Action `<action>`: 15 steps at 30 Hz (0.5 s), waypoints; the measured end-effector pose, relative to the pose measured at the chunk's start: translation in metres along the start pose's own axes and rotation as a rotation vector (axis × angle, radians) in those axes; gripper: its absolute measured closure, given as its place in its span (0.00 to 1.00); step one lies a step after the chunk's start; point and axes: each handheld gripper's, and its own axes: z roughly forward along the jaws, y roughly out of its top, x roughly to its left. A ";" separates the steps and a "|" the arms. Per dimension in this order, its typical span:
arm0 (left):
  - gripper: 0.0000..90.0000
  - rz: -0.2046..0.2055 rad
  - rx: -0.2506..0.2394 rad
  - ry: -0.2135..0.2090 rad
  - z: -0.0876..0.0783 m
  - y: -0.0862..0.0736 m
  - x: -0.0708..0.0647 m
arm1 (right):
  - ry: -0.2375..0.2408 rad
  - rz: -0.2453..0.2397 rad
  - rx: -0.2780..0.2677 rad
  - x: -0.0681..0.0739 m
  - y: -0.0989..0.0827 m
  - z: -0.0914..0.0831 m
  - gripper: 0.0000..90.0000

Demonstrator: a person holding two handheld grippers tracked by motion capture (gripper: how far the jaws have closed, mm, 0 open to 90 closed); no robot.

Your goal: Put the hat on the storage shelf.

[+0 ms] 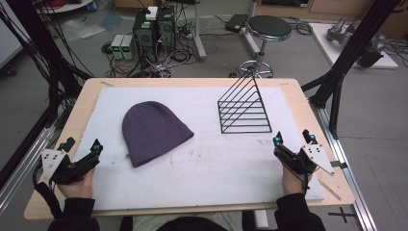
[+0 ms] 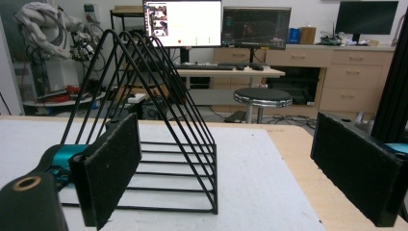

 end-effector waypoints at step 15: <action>0.18 0.018 0.019 -0.026 -0.001 0.007 0.000 | 0.013 -0.001 -0.035 0.000 0.010 0.001 0.11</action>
